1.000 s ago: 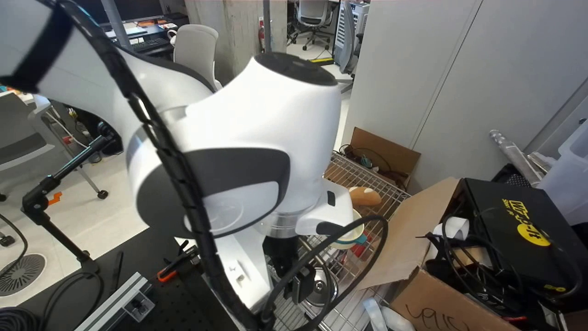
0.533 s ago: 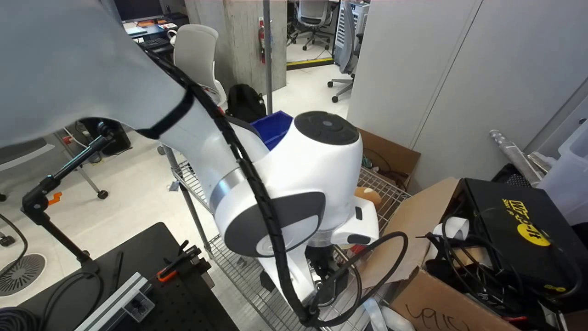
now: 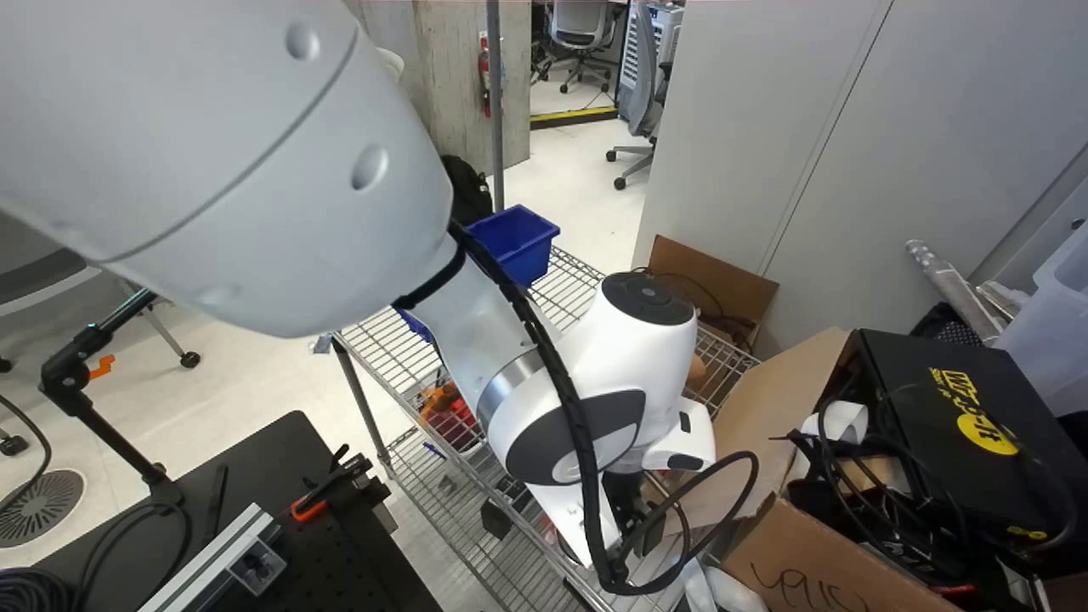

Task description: Cover the pot with the silver lid

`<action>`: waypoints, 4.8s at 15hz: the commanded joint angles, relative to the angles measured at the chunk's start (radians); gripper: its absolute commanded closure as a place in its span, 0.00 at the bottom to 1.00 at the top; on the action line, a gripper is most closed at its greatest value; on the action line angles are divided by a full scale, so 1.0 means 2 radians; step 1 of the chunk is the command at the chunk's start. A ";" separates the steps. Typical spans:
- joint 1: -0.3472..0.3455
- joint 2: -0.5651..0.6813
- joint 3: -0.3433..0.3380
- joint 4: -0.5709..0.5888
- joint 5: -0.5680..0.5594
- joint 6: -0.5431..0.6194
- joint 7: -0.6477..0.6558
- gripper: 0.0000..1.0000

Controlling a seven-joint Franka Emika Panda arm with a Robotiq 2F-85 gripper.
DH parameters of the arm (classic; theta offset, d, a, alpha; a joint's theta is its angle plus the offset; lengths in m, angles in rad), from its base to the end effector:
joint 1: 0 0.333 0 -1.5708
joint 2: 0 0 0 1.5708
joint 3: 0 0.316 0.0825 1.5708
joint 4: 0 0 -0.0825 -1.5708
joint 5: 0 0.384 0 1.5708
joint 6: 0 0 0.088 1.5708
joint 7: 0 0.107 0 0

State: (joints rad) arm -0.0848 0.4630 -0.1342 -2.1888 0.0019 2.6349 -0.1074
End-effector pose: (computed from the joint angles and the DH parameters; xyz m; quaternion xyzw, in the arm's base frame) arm 0.5416 -0.1225 0.1727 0.9983 -0.0498 -0.0111 0.0280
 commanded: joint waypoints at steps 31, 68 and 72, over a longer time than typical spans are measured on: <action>-0.007 0.120 0.019 0.123 0.002 -0.059 0.050 0.95; 0.127 0.110 0.056 0.111 -0.014 0.013 0.138 0.95; 0.140 0.114 0.044 0.113 -0.030 0.019 0.152 0.53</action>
State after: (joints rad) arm 0.1616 0.6741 -0.0146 -1.9784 -0.0253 2.6523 0.1586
